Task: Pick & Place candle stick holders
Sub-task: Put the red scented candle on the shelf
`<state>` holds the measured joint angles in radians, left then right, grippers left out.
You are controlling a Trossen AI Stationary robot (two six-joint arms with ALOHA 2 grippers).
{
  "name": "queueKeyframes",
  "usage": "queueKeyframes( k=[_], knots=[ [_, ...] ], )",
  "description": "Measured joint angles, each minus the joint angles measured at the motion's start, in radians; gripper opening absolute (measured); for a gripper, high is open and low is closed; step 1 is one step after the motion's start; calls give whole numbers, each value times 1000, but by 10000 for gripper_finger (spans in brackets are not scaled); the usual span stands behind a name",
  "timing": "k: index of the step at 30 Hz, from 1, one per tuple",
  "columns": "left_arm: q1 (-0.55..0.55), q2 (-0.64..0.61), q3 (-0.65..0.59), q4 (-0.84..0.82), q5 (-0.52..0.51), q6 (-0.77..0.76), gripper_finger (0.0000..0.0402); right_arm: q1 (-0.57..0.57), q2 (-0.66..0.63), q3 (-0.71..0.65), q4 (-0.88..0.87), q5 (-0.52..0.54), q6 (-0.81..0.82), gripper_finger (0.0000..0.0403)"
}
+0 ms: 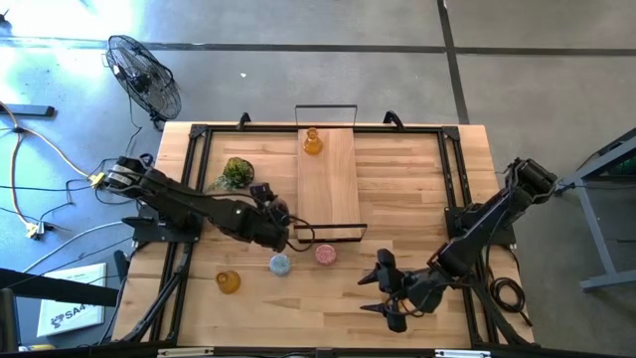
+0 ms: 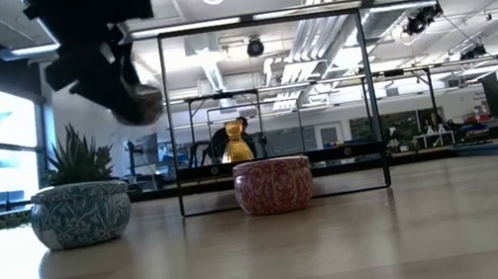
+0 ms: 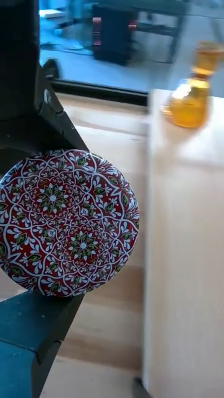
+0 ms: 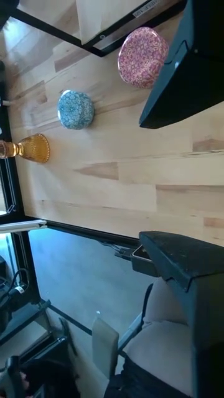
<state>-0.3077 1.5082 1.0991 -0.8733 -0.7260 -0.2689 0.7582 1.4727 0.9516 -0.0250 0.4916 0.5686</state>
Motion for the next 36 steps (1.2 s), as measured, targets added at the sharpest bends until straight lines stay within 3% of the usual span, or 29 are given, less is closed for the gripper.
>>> queueKeyframes(
  k=[5, 12, 14, 18, 21, 27, 30, 36],
  knots=[
    [12, 0, 54, 59, 15, 162, 285, 4, 0, 0, 1, 12, 0, 279],
    [112, -79, 106, 118, 140, 295, 285, 4, 0, 0, 7, 9, 0, 279],
    [156, -126, 106, 173, 246, 341, 285, 4, 0, 0, 8, 8, -3, 279],
    [267, -186, 107, 301, 553, 377, 285, 4, 0, -1, 8, 9, -12, 279],
    [338, -190, 107, 339, 650, 377, 285, 4, 0, -1, 8, 10, -19, 279],
    [438, -112, 80, 366, 773, 341, 285, 4, 0, -1, 8, 11, -19, 279],
    [455, -64, 49, 460, 845, 317, 285, 4, 0, -1, 9, 11, -25, 279],
    [458, 12, 10, 530, 878, 293, 285, 4, 0, -1, 8, 11, -27, 279]
  ],
)
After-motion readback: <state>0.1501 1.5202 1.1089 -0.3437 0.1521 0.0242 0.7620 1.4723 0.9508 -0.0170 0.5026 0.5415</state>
